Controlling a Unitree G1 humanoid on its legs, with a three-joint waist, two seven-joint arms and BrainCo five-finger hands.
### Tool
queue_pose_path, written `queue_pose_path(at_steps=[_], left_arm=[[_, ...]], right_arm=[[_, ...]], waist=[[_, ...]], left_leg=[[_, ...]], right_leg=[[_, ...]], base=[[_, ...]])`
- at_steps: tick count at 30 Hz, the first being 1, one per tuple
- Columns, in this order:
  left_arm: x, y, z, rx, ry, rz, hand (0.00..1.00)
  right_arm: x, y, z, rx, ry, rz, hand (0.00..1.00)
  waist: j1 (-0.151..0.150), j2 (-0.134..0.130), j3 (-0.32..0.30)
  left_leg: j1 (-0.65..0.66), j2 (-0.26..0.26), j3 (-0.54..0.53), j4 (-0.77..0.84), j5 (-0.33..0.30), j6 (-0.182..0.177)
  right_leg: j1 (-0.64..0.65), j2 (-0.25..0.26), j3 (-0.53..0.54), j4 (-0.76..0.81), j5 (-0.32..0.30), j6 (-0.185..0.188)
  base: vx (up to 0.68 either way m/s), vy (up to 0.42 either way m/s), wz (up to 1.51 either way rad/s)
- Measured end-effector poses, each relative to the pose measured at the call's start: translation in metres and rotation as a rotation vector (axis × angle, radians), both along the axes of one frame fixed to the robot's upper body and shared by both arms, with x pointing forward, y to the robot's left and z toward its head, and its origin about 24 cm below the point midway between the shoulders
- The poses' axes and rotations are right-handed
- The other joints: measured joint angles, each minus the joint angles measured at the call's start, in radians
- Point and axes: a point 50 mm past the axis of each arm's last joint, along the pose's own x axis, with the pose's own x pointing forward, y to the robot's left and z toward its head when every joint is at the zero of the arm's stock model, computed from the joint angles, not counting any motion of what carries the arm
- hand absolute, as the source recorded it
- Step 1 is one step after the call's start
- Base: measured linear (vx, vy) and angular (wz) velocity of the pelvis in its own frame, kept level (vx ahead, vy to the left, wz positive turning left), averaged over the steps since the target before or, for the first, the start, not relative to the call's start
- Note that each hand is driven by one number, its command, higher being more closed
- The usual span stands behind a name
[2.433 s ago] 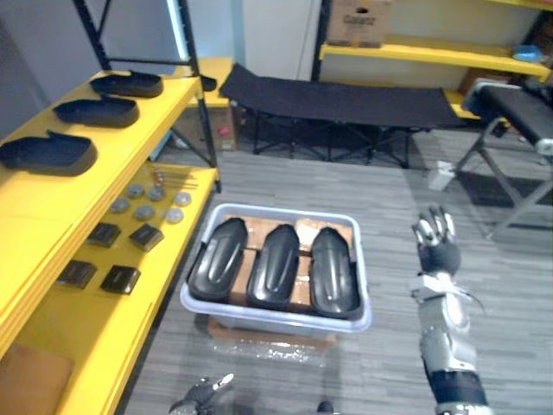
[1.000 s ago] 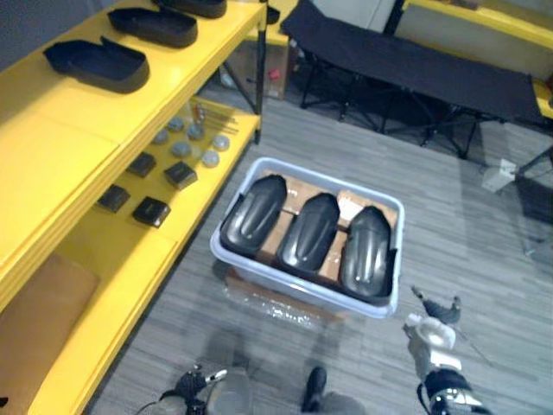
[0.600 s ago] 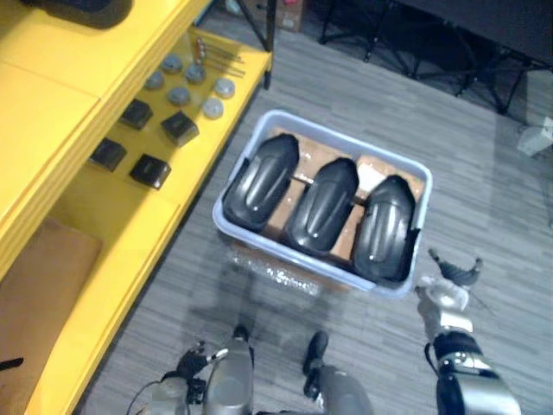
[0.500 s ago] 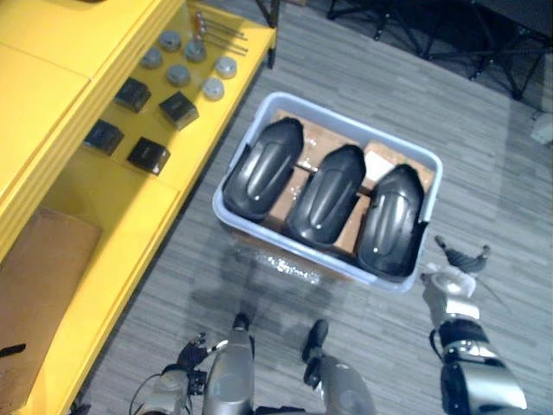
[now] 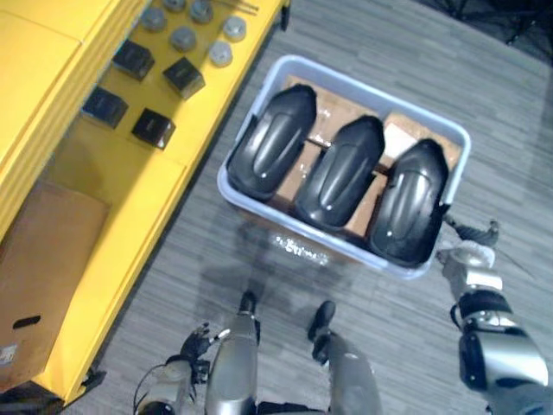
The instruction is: Walk over and take plastic housings, then place them on the shelf
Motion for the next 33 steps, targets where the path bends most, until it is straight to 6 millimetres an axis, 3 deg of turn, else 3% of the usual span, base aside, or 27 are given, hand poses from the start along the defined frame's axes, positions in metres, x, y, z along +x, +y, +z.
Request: queue_pose_path(at_steps=[4, 9, 14, 15, 24, 33], left_arm=[[0.003, -0.001, 0.002, -0.014, -0.020, 0.013, 0.00], [0.014, -0.010, 0.006, -0.047, -0.067, 0.013, 0.00], [0.019, -0.013, 0.008, -0.048, -0.079, -0.005, 0.00], [0.019, -0.013, 0.008, -0.059, -0.080, 0.007, 0.00], [0.021, -0.016, 0.009, -0.064, -0.086, -0.003, 0.00], [0.022, -0.017, 0.010, -0.058, -0.097, -0.013, 0.00]], right_arm=[[0.003, -0.003, 0.002, -0.001, 0.039, 0.033, 0.00], [0.005, -0.009, 0.007, -0.022, 0.077, 0.064, 0.00], [0.008, -0.009, 0.008, -0.066, 0.118, 0.096, 0.00], [0.007, -0.012, 0.009, -0.091, 0.134, 0.101, 1.00], [0.009, -0.027, 0.033, -0.266, 0.141, 0.110, 1.00], [0.012, -0.024, 0.037, -0.382, 0.180, 0.164, 1.00]], waist=[[-0.001, 0.001, 0.000], [0.001, 0.034, 0.022], [-0.007, 0.041, 0.022], [-0.003, 0.041, 0.022], [-0.009, 0.051, 0.025], [-0.011, 0.054, 0.023]], left_leg=[[-0.034, -0.008, -0.002, 0.009, 0.006, 0.002], [-0.062, -0.013, -0.008, 0.034, 0.006, 0.003], [-0.123, -0.017, -0.029, 0.058, 0.010, 0.006], [-0.123, -0.017, -0.030, 0.060, 0.010, 0.006], [-0.155, -0.029, -0.034, 0.070, 0.017, 0.007], [-0.157, -0.029, -0.034, 0.070, 0.021, 0.004]], right_leg=[[-0.042, -0.015, 0.000, 0.037, -0.014, 0.003], [-0.066, -0.026, -0.005, 0.069, -0.019, 0.002], [-0.114, -0.032, -0.021, 0.095, -0.023, -0.001], [-0.114, -0.033, -0.022, 0.099, -0.025, -0.003], [-0.154, -0.052, -0.023, 0.138, -0.035, -0.002], [-0.162, -0.055, -0.022, 0.154, -0.043, -0.004]], base=[[-0.04, 0.006, 0.05], [-0.05, 0.013, 0.05], [-0.05, -0.002, 0.11], [-0.01, 0.000, 0.05], [-0.02, 0.001, 0.03], [0.00, 0.000, 0.00]])
